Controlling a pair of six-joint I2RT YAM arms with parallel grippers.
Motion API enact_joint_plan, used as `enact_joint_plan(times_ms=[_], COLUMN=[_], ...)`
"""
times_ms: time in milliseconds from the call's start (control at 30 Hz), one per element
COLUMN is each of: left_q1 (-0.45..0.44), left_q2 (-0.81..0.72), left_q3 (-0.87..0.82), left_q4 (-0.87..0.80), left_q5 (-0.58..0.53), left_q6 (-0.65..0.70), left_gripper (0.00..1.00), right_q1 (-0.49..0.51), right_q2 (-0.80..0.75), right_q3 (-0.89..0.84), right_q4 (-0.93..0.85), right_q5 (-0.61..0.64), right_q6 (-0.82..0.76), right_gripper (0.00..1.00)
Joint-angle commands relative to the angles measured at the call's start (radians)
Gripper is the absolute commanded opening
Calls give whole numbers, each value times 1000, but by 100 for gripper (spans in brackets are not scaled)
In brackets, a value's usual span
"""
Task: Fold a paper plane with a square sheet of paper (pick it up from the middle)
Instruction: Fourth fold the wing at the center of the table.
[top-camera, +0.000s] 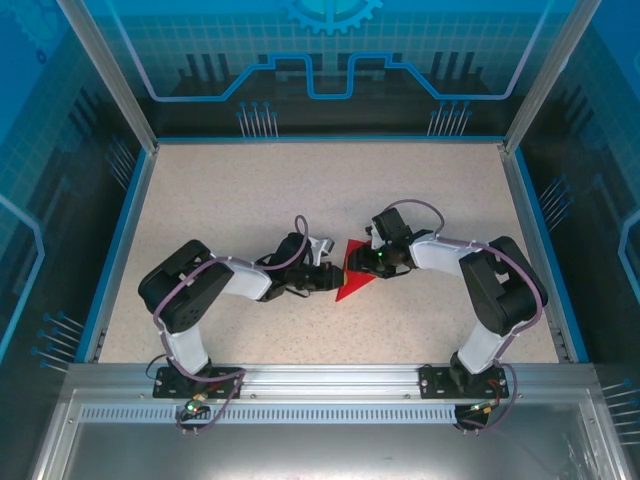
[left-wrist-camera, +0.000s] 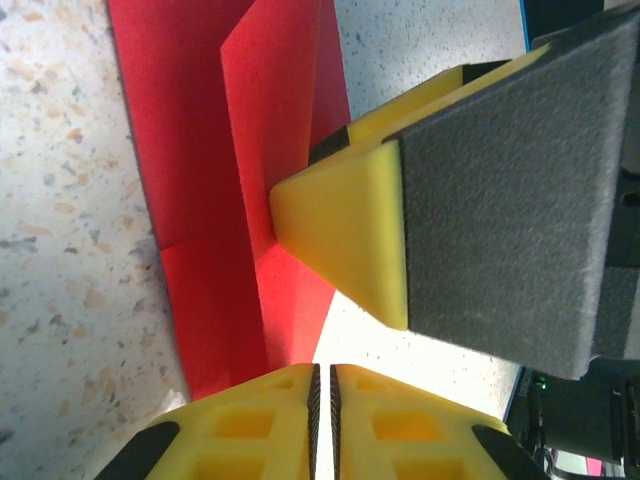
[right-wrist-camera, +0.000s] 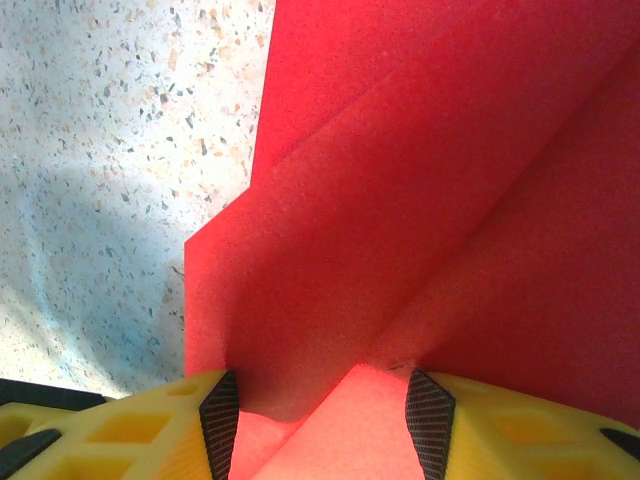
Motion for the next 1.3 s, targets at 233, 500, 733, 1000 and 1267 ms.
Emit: enact_joint_plan(times_ms=[233, 500, 733, 1000, 1267], left_q1=[0, 0, 1, 1, 0], left_q2=[27, 35, 39, 42, 47], left_q3=[61, 65, 72, 72, 74], left_q4=[-46, -128, -128, -136, -152], left_q5=[0, -63, -66, -77, -88], left_q6=[6, 36, 38, 38, 39], left_gripper=[13, 12, 11, 11, 11], right_q1=[18, 15, 15, 14, 15], right_q2=[60, 25, 14, 44, 79], right_q3=[-10, -24, -16, -4, 9], right_q4=[-88, -57, -74, -107, -155], right_q5=[34, 4, 13, 46, 67], right_q6=[4, 10, 11, 32, 40], right_gripper=[53, 57, 56, 51, 47])
